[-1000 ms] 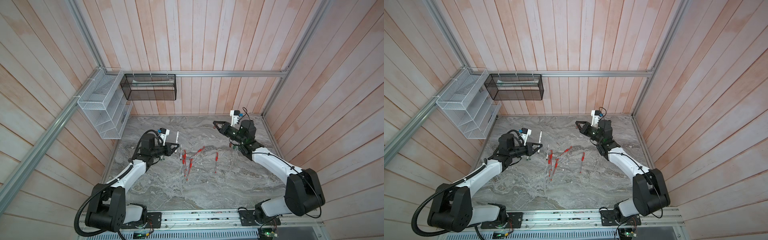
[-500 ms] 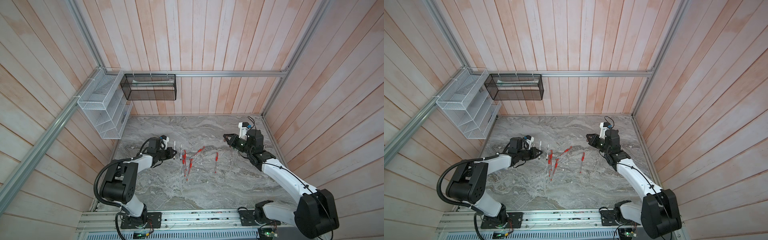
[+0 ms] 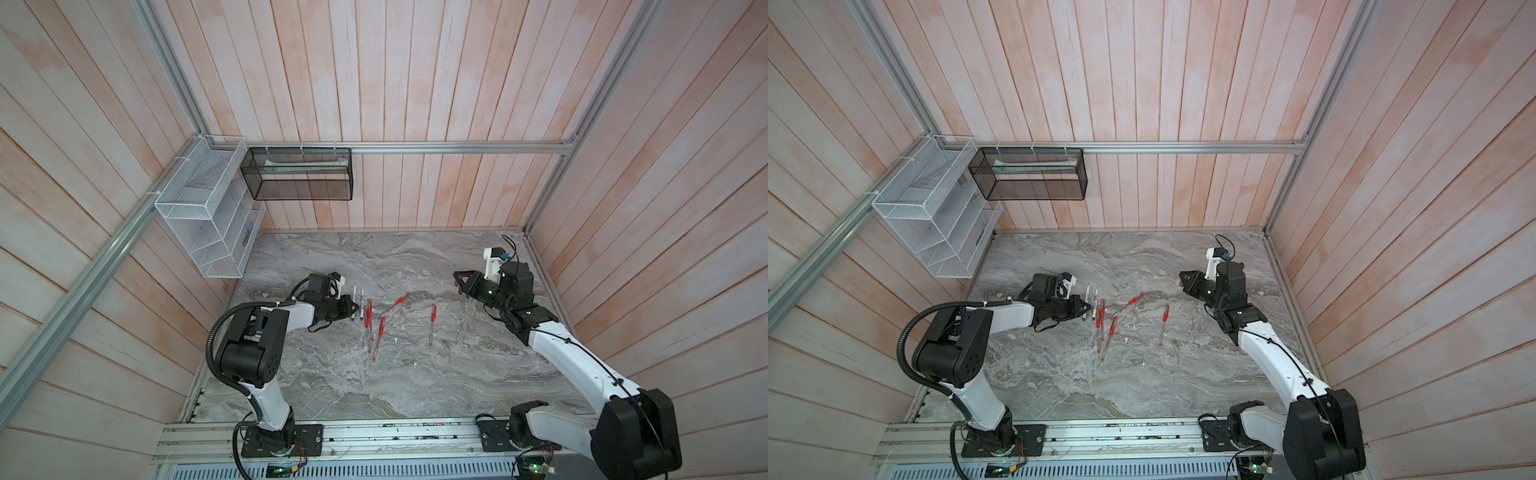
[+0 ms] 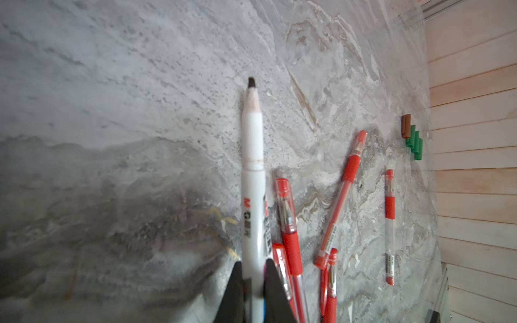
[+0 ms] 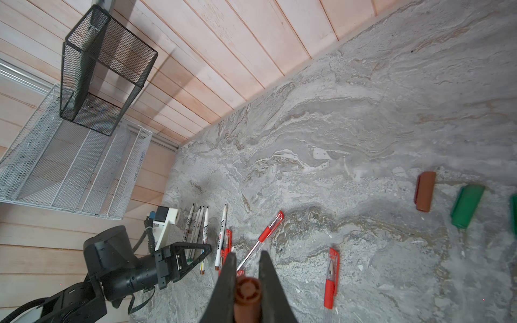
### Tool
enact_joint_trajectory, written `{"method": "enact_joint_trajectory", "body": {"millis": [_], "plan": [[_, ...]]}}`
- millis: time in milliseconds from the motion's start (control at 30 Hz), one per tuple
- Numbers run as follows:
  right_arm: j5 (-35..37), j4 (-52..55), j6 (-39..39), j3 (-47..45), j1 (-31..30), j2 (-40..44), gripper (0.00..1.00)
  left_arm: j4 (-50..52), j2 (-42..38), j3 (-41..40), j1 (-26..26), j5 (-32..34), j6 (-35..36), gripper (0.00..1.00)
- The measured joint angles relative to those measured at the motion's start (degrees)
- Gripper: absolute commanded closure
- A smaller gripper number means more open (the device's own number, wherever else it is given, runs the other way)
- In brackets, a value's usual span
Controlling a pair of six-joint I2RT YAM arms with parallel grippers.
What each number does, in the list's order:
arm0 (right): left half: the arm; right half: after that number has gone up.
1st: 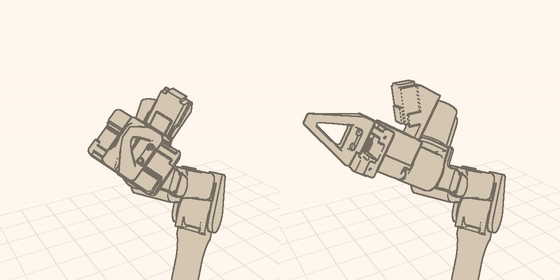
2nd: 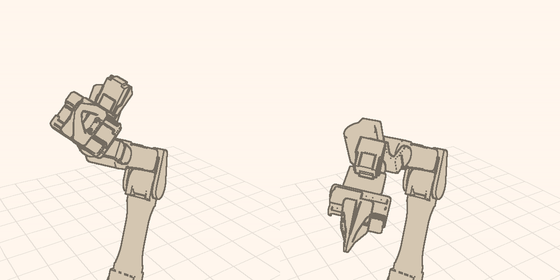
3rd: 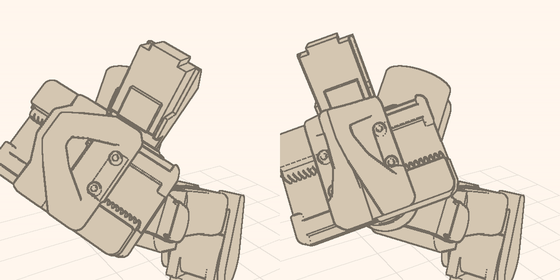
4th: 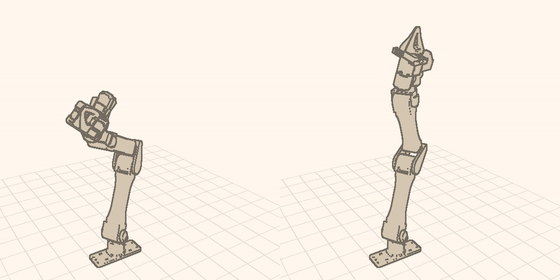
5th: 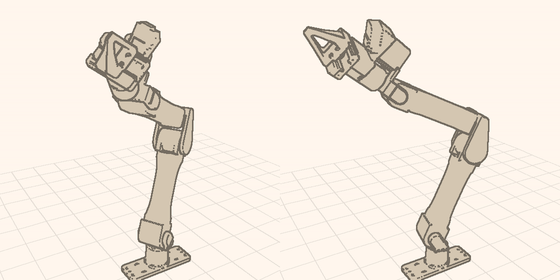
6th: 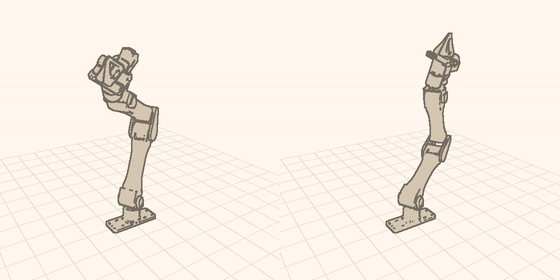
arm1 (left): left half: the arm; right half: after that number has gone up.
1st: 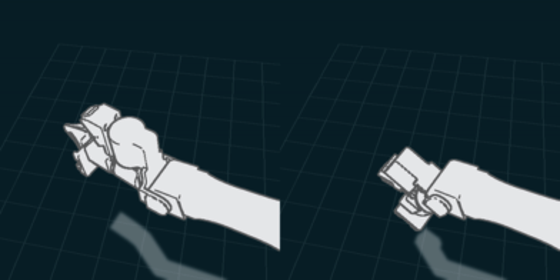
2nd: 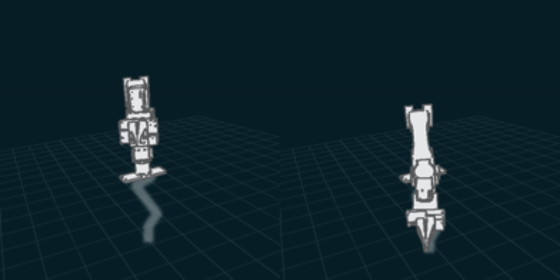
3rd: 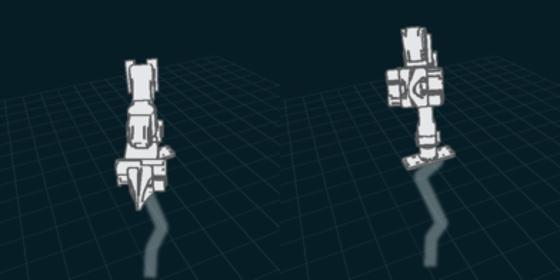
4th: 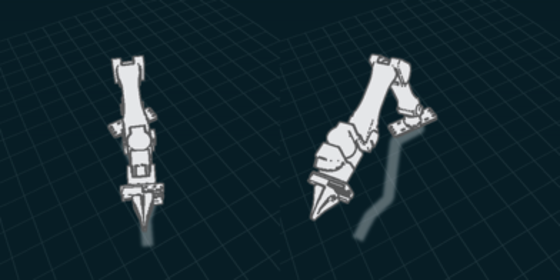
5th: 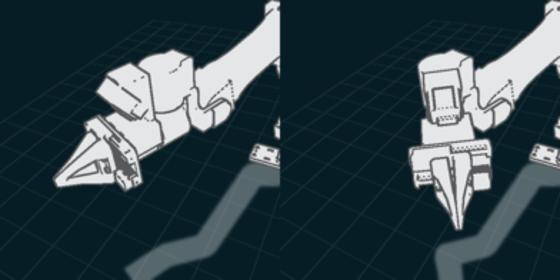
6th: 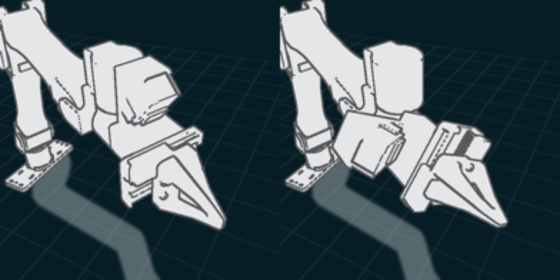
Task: Remove pen caps from pens
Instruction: Place the pen at the center of the table.
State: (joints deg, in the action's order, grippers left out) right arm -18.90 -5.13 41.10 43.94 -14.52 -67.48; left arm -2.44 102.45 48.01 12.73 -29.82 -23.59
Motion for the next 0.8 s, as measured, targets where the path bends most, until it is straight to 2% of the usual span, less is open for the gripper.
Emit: {"method": "enact_joint_trajectory", "body": {"millis": [133,500,800], "plan": [[0.0,0.9,-0.6,0.0,0.4,0.3,1.00,0.1,1.2,0.8,0.0,0.6,-0.3,0.92],[0.0,2.6,-2.1,0.0,2.1,0.6,1.00,0.6,1.7,2.2,0.0,1.7,-1.3,0.73],[0.7,3.5,-2.9,0.0,2.3,0.7,1.00,0.7,1.6,2.6,-0.7,2.2,-1.3,0.70]]}}
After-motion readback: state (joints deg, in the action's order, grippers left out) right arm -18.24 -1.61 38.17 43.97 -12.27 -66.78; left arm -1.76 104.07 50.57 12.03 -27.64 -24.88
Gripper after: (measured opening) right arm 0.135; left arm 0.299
